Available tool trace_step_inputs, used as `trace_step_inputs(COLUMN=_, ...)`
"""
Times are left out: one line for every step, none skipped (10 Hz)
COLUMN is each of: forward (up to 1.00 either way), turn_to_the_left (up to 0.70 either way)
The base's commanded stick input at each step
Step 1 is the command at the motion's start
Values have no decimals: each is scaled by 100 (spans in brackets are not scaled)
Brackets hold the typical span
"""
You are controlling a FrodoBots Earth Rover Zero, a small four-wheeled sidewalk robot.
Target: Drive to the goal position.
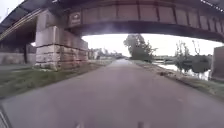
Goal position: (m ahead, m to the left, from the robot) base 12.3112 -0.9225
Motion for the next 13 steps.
trace_step_inputs(forward=100, turn_to_the_left=0)
trace_step_inputs(forward=100, turn_to_the_left=0)
trace_step_inputs(forward=100, turn_to_the_left=0)
trace_step_inputs(forward=100, turn_to_the_left=0)
trace_step_inputs(forward=100, turn_to_the_left=0)
trace_step_inputs(forward=100, turn_to_the_left=0)
trace_step_inputs(forward=100, turn_to_the_left=0)
trace_step_inputs(forward=100, turn_to_the_left=0)
trace_step_inputs(forward=100, turn_to_the_left=0)
trace_step_inputs(forward=100, turn_to_the_left=0)
trace_step_inputs(forward=100, turn_to_the_left=0)
trace_step_inputs(forward=100, turn_to_the_left=0)
trace_step_inputs(forward=100, turn_to_the_left=0)
